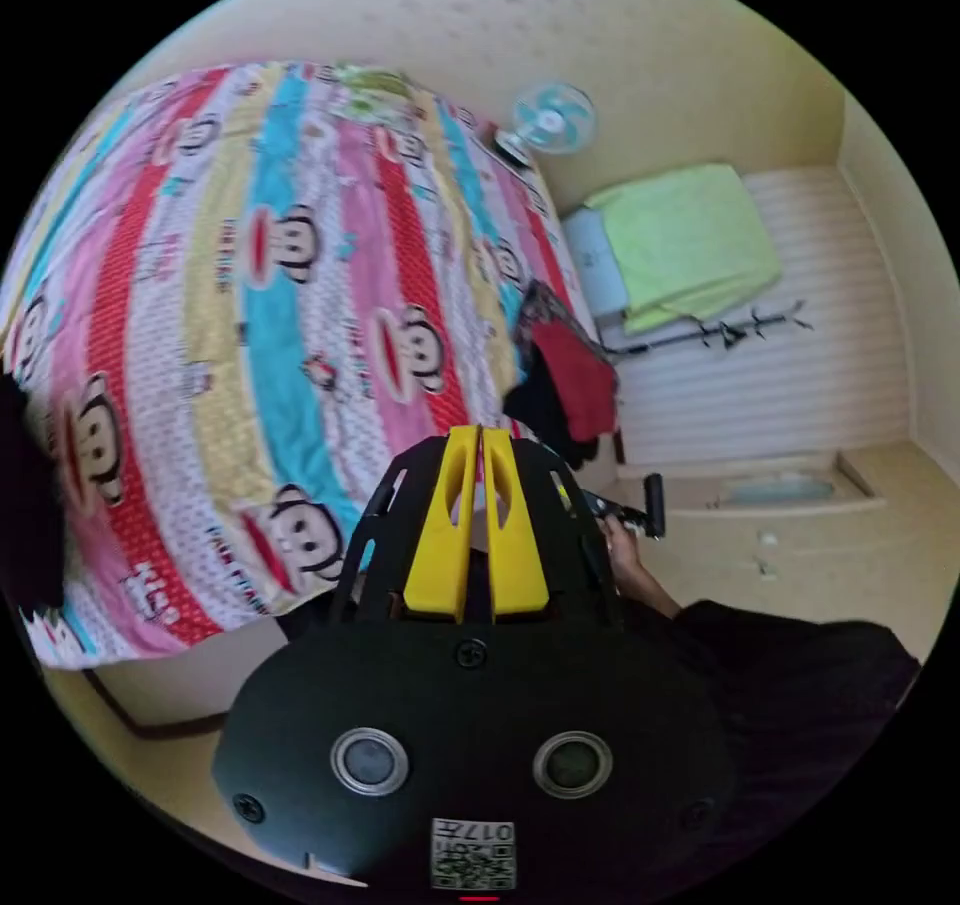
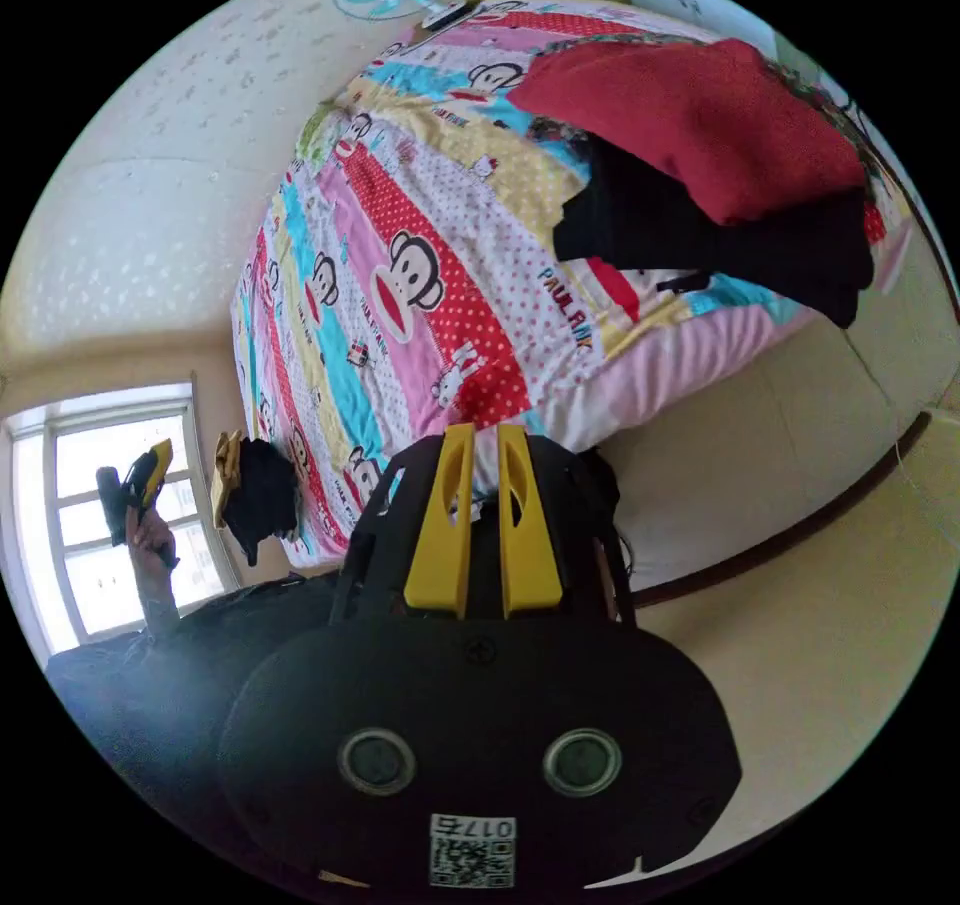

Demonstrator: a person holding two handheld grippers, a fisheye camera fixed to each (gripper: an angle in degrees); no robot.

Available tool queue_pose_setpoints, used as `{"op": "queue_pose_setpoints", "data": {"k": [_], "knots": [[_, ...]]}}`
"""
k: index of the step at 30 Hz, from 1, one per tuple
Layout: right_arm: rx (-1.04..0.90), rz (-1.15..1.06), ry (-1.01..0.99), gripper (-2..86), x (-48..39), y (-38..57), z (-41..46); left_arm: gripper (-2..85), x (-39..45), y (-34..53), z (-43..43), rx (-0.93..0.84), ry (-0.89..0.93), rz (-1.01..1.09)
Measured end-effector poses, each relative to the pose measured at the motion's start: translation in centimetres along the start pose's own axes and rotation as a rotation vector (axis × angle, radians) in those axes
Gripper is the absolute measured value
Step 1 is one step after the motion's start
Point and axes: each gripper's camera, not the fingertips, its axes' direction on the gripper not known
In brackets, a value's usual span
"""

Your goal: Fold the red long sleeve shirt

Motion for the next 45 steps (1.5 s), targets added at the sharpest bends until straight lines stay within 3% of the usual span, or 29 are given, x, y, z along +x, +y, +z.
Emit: {"op": "queue_pose_setpoints", "data": {"k": [5, 9, 14, 17, 19, 22, 27, 31, 33, 35, 39, 45], "knots": [[0.201, 0.103, 0.024, 9.1, 7.0, -6.2, -10.1, -1.0, 7.2, -0.2, 7.2, -0.184, -0.044, 0.126], [0.357, 0.132, 0.083, 12.1, 11.3, -13.9, -18.1, -1.0, 7.9, 0.4, 8.6, -0.218, -0.114, 0.148], [0.285, 0.223, 0.115, 11.9, 16.1, -20.4, -19.7, -1.0, 5.4, 0.8, 9.3, -0.171, 0.077, 0.037], [0.222, 0.269, -0.156, 7.7, 17.1, -21.0, -17.4, -1.0, 5.1, 0.2, 9.2, -0.155, 0.040, 0.019], [0.348, 0.191, -0.214, 5.2, 13.9, -18.8, -18.3, -1.0, 4.9, -0.3, 8.9, -0.131, 0.035, 0.009], [0.370, -0.119, -0.529, 3.7, 5.1, -15.4, -18.6, -1.0, 3.9, -1.3, 8.2, -0.073, 0.057, -0.071], [0.061, -0.510, -0.820, 2.9, -12.2, -8.2, -13.5, -0.9, 2.4, -2.3, 5.9, 0.030, 0.053, -0.135], [-0.302, -0.609, -0.889, 3.2, -18.3, -3.0, -6.6, -0.4, -0.5, -2.1, 3.9, 0.095, -0.006, -0.239], [-0.520, -0.709, -0.772, 4.4, -20.0, -0.1, -3.1, 0.5, -2.1, -1.9, 3.2, 0.112, -0.038, -0.288], [-0.457, -0.720, -0.738, 6.5, -19.2, -0.7, -3.6, 4.1, -4.1, -2.5, 2.6, 0.107, -0.122, -0.296], [-0.293, -0.649, -0.241, 12.0, -17.3, -7.0, -3.2, 7.1, -7.5, -5.1, 3.4, 0.074, -0.186, -0.297], [-0.261, -0.538, 0.149, 13.1, -16.2, -15.3, 6.0, 14.6, -17.4, -12.9, 12.9, -0.091, -0.208, -0.434]]}}
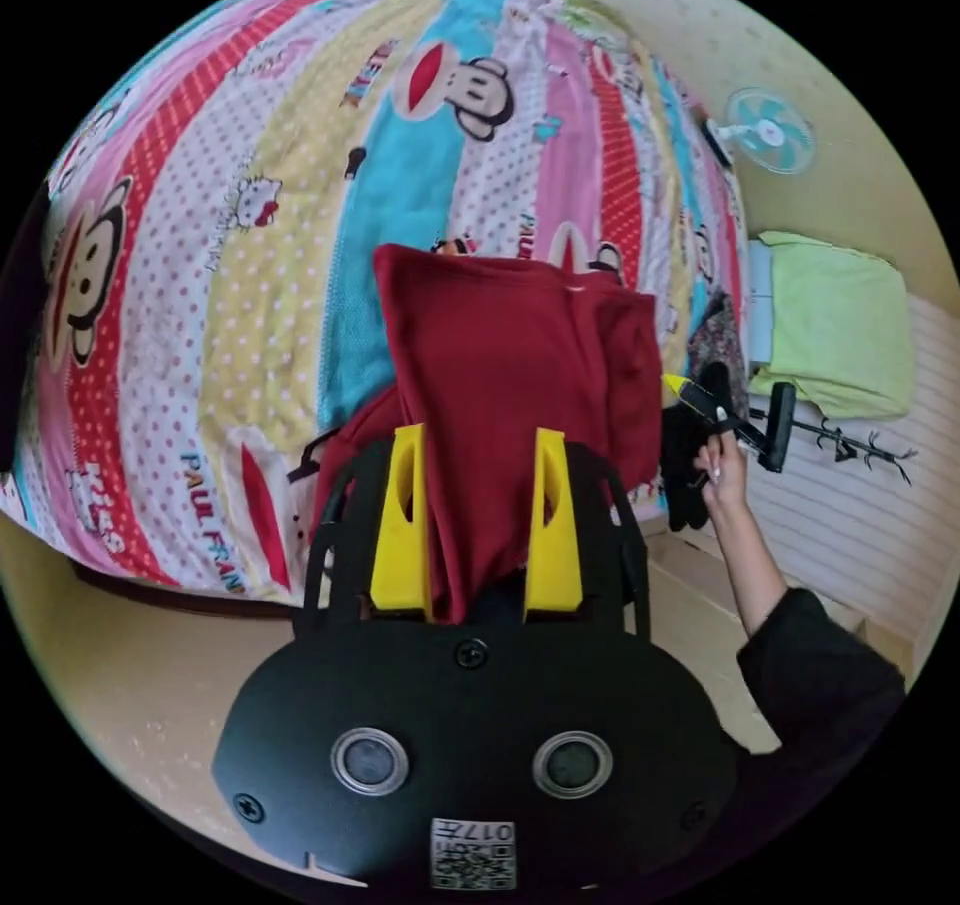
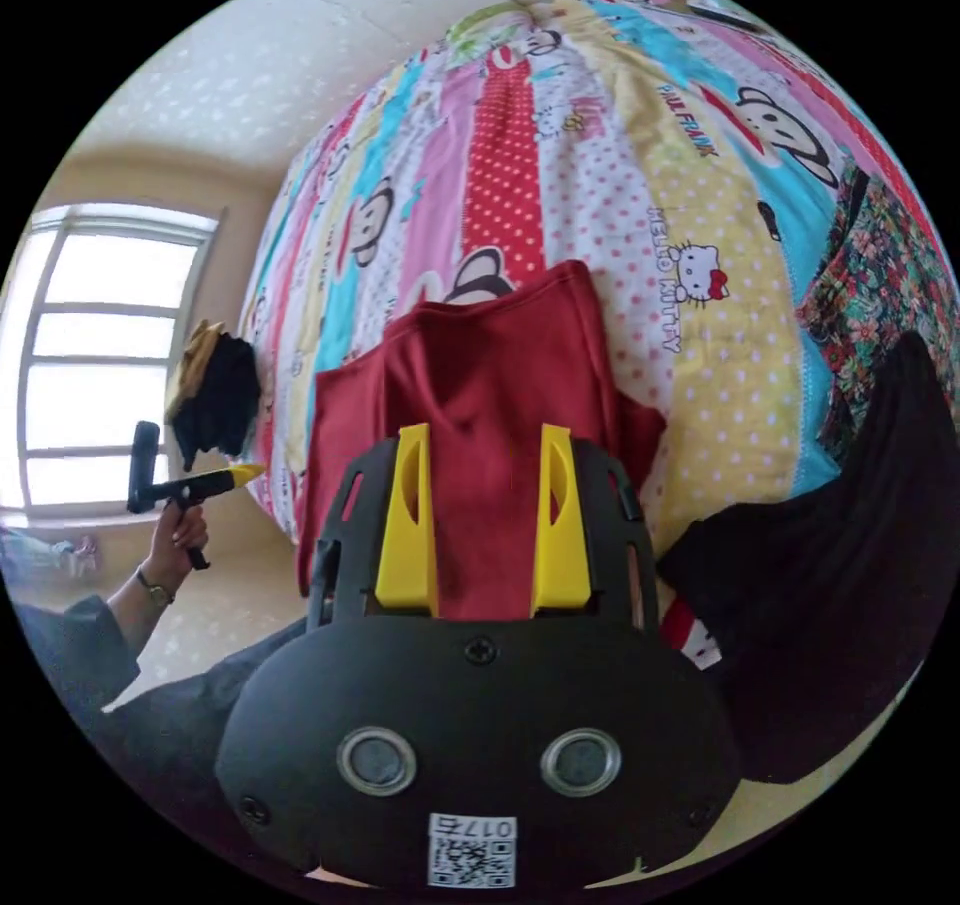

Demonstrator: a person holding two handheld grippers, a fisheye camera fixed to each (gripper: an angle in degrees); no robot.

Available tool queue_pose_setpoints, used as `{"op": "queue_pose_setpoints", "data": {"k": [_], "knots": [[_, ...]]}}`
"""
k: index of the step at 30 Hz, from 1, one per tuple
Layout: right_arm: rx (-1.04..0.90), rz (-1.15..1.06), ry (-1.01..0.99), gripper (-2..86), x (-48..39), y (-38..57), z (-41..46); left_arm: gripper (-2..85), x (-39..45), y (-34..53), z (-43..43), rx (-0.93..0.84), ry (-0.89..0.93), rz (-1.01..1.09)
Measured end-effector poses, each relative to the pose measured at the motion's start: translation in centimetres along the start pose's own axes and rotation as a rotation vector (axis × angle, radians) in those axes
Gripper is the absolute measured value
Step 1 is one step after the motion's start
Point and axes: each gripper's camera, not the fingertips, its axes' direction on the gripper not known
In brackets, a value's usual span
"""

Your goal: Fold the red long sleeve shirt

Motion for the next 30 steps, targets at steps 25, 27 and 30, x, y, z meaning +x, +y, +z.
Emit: {"op": "queue_pose_setpoints", "data": {"k": [25, 27, 30], "knots": [[-0.091, -0.165, -0.052, 8.7, -5.2, -1.4, -2.6, 9.5, -6.0, 2.2, -5.2, -0.004, 0.046, -0.038], [-0.123, -0.195, 0.058, 10.3, -6.8, -6.8, 1.2, 10.7, -6.8, -0.1, -4.2, -0.036, 0.032, -0.076], [-0.378, -0.214, 0.136, 12.0, -7.7, -10.2, 8.6, 11.3, -7.4, -1.2, -0.3, -0.171, -0.072, -0.084]]}}
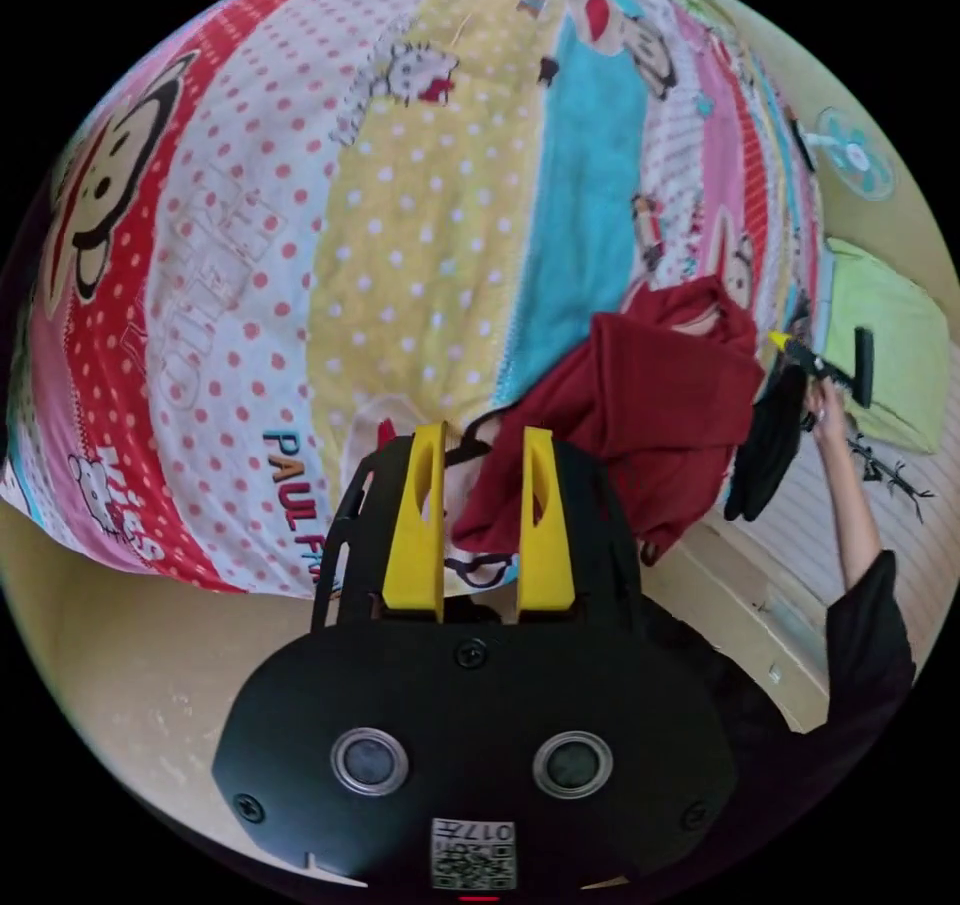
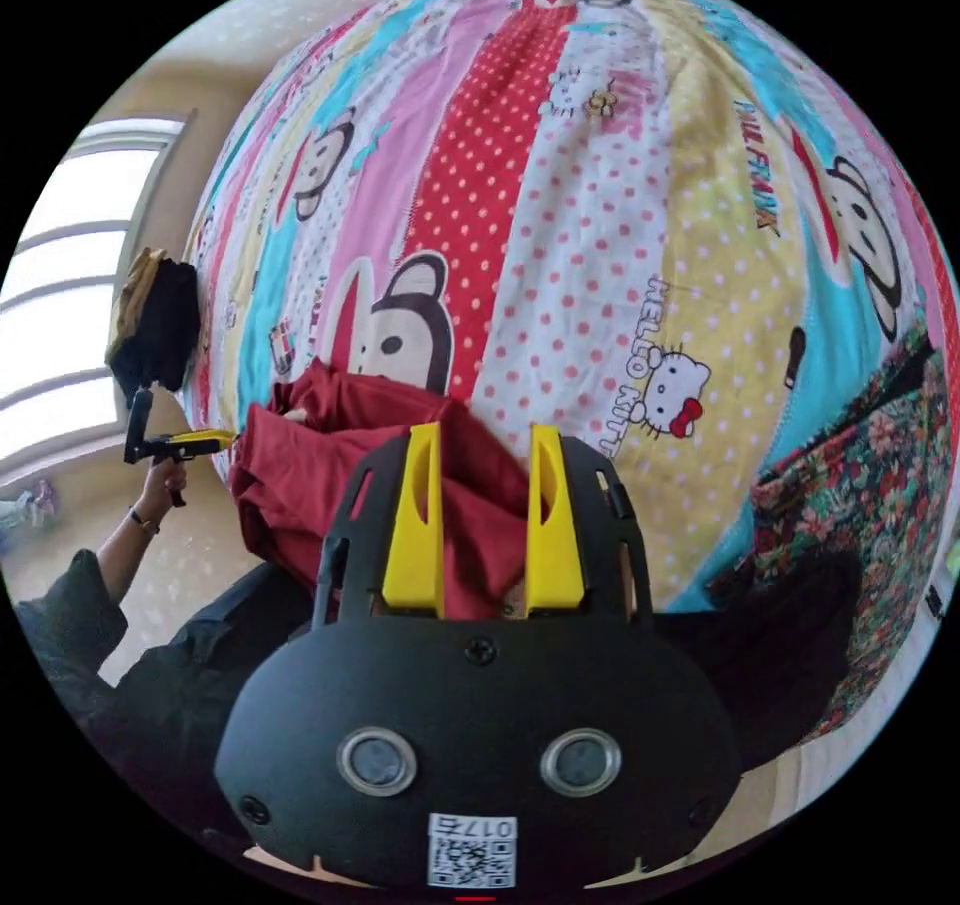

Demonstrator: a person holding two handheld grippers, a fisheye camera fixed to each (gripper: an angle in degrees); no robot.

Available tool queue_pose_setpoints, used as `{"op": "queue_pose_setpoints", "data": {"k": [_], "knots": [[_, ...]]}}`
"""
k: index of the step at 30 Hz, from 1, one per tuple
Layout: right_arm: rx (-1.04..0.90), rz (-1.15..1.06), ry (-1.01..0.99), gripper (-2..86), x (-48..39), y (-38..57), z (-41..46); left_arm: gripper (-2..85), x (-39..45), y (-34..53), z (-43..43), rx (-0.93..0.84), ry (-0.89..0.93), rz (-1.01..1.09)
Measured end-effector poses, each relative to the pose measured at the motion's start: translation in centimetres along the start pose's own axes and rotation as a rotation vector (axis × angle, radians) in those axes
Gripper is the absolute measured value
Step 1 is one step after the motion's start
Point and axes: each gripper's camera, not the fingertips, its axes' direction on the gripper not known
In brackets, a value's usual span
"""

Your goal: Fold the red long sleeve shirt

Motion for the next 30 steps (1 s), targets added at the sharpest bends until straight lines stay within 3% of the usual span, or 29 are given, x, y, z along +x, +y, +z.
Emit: {"op": "queue_pose_setpoints", "data": {"k": [2, 3, 7, 12, 17, 22, 28, 30], "knots": [[-0.121, -0.036, 0.114, 11.4, -1.6, -0.9, 3.1, 11.3, 0.4, 1.5, 1.1, 0.025, 0.009, -0.006], [-0.091, -0.039, 0.178, 10.3, -3.0, -0.6, 3.6, 11.3, 0.5, 2.0, 1.2, 0.020, 0.014, -0.006], [-0.106, 0.017, 0.190, 4.5, -6.5, 0.5, 6.0, 10.8, 1.5, 5.8, 2.9, -0.035, 0.036, 0.021], [0.239, 0.096, 0.294, 2.5, -14.3, 8.7, 1.7, 4.7, 1.6, 9.7, 3.2, -0.133, 0.172, 0.054], [0.512, 0.135, 0.387, 1.4, -23.0, 19.1, -4.5, 2.7, 1.1, 17.0, -6.7, 0.064, 0.373, 0.154], [0.731, 0.258, 0.346, 0.9, -29.4, 30.1, -8.8, 0.6, 3.0, 25.4, -13.9, 0.163, 0.356, 0.349], [1.124, 0.243, 0.363, 1.1, -37.7, 42.2, -14.9, 0.0, 3.4, 34.9, -25.9, 0.409, 0.483, 0.623], [1.358, 0.172, 0.343, 1.2, -41.3, 47.0, -17.2, 0.0, 3.4, 38.1, -30.2, 0.538, 0.553, 0.723]]}}
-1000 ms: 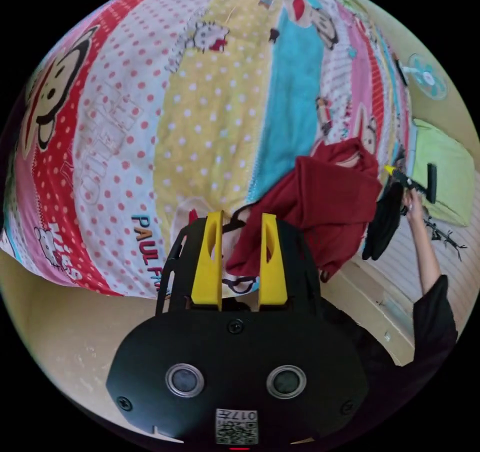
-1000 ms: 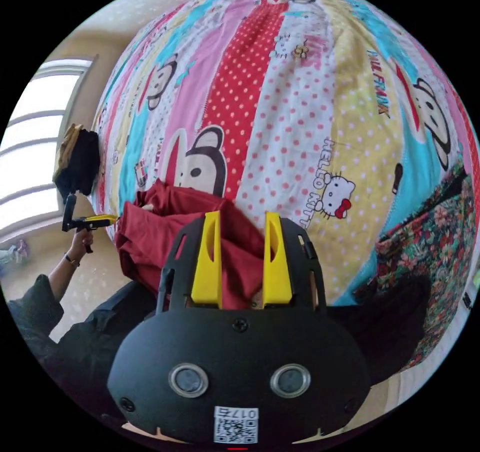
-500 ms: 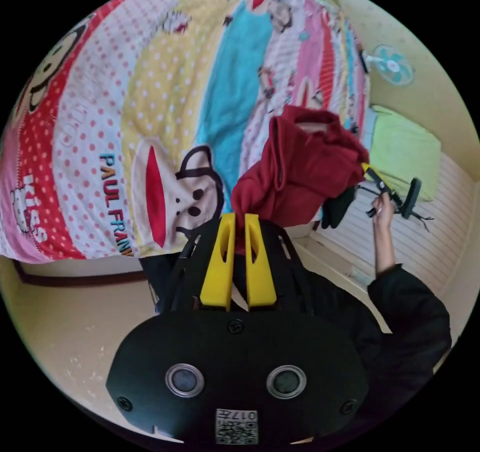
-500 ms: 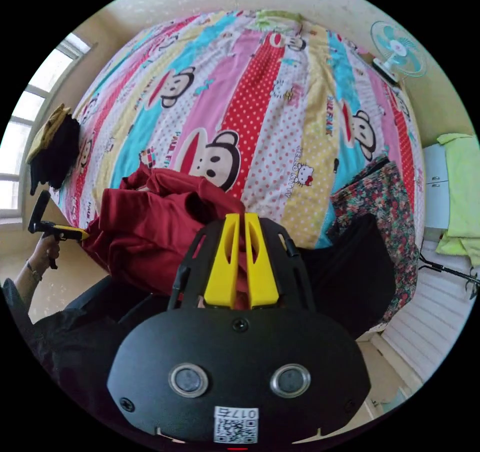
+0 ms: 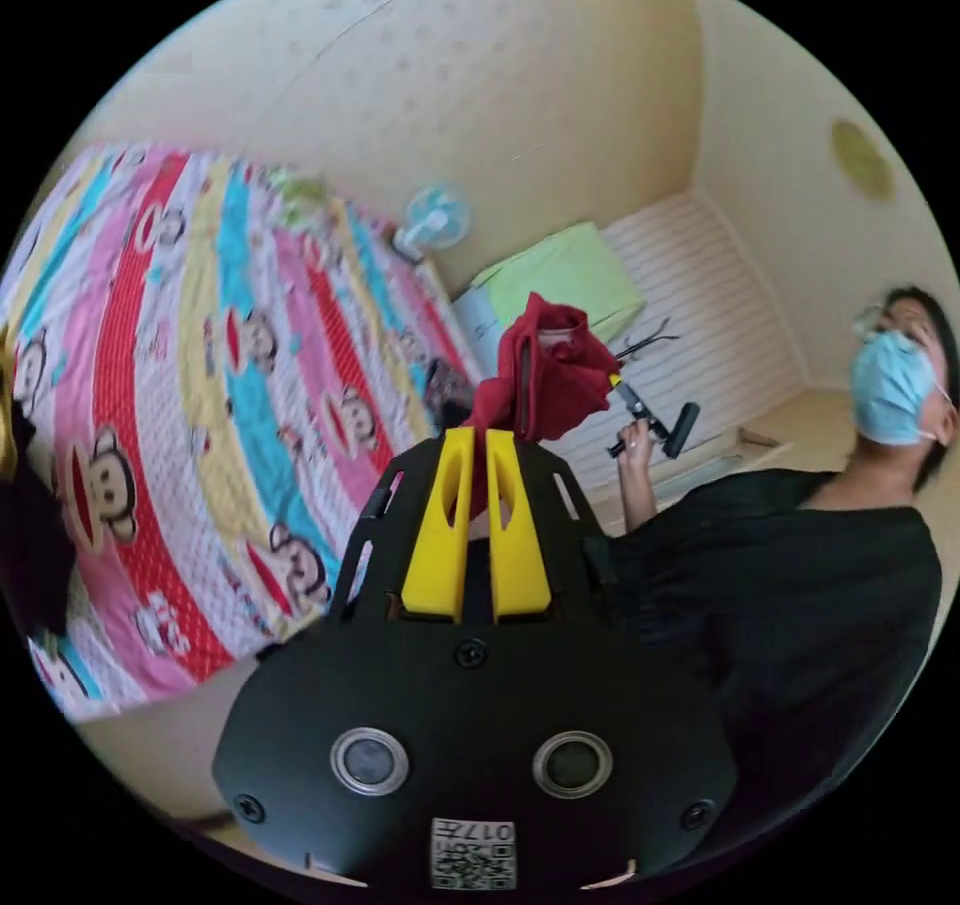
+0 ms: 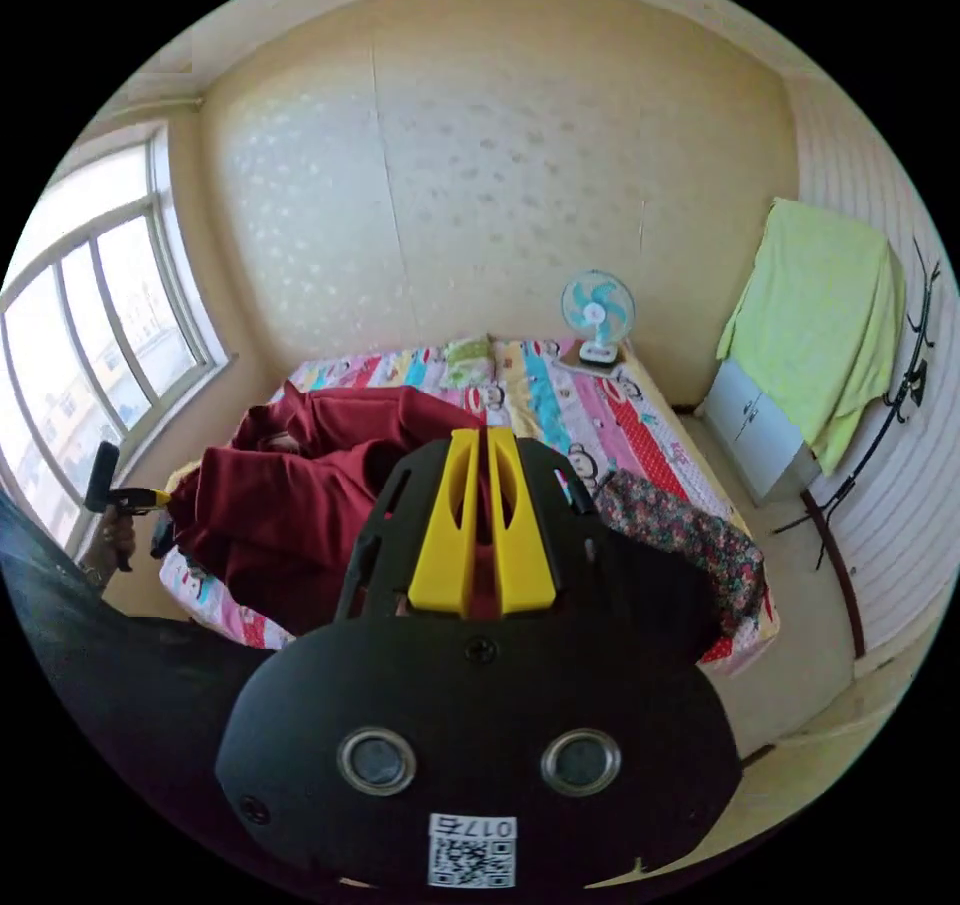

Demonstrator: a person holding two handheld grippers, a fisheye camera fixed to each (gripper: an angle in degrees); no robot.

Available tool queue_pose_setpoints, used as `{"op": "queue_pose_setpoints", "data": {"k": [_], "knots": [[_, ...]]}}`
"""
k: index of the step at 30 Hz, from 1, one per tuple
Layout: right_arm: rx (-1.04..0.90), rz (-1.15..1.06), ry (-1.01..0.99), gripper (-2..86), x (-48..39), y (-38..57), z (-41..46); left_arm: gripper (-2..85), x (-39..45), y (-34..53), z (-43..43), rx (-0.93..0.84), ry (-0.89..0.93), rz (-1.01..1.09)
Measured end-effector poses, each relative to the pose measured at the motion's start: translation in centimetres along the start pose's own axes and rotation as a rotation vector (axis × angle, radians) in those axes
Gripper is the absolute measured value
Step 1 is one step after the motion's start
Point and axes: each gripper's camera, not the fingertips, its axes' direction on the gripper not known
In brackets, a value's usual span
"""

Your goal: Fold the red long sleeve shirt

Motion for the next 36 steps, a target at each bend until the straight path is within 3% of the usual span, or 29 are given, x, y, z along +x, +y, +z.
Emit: {"op": "queue_pose_setpoints", "data": {"k": [2, 5, 9, 12, 15, 19, 22, 25, 27, 30, 33, 36], "knots": [[0.137, -0.032, -0.022, 1.4, -0.9, -0.7, -2.9, 0.0, 3.8, -0.3, -5.1, 0.181, 0.034, 0.144], [0.214, -0.023, -0.096, 1.6, -0.4, -2.2, -2.9, -0.1, 4.4, -0.9, -9.4, 0.363, 0.097, 0.168], [0.317, 0.060, -0.370, 1.6, -0.7, -4.8, -2.8, -0.1, 5.8, -1.8, -11.8, 0.505, 0.258, 0.237], [0.404, 0.045, -0.420, 1.8, -1.8, -4.9, -5.0, -0.2, 8.1, -0.6, -14.4, 0.585, 0.295, 0.300], [0.465, 0.063, -0.427, 1.9, -2.1, -4.5, -6.5, -0.2, 11.0, 1.3, -17.1, 0.631, 0.189, 0.358], [0.452, 0.113, -0.465, 2.1, -1.0, -7.2, -2.3, 0.0, 13.9, -0.7, -17.7, 0.594, -0.128, 0.417], [0.328, 0.147, -0.367, 2.5, 0.7, -12.7, 7.4, 0.4, 10.9, -8.3, -15.9, 0.494, -0.234, 0.341], [0.040, 0.119, -0.235, 3.2, 3.6, -18.2, 23.3, 0.7, 2.2, -18.3, -12.4, 0.359, -0.316, 0.107], [-0.402, 0.280, -0.216, 4.1, 7.5, -17.1, 36.2, 3.5, -4.4, -21.6, -10.6, 0.299, -0.409, -0.150], [-0.652, 0.378, -0.177, 5.0, 10.3, -9.4, 42.4, 4.0, -11.3, -20.4, -7.7, 0.233, -0.384, -0.362], [-0.875, 0.290, -0.218, 5.7, 11.2, 0.0, 45.9, 4.5, -15.0, -15.1, -2.4, 0.089, -0.327, -0.425], [-1.157, 0.260, -0.178, 6.8, 13.0, 10.1, 46.9, 6.3, -18.3, -8.3, 4.2, -0.229, -0.402, -0.549]]}}
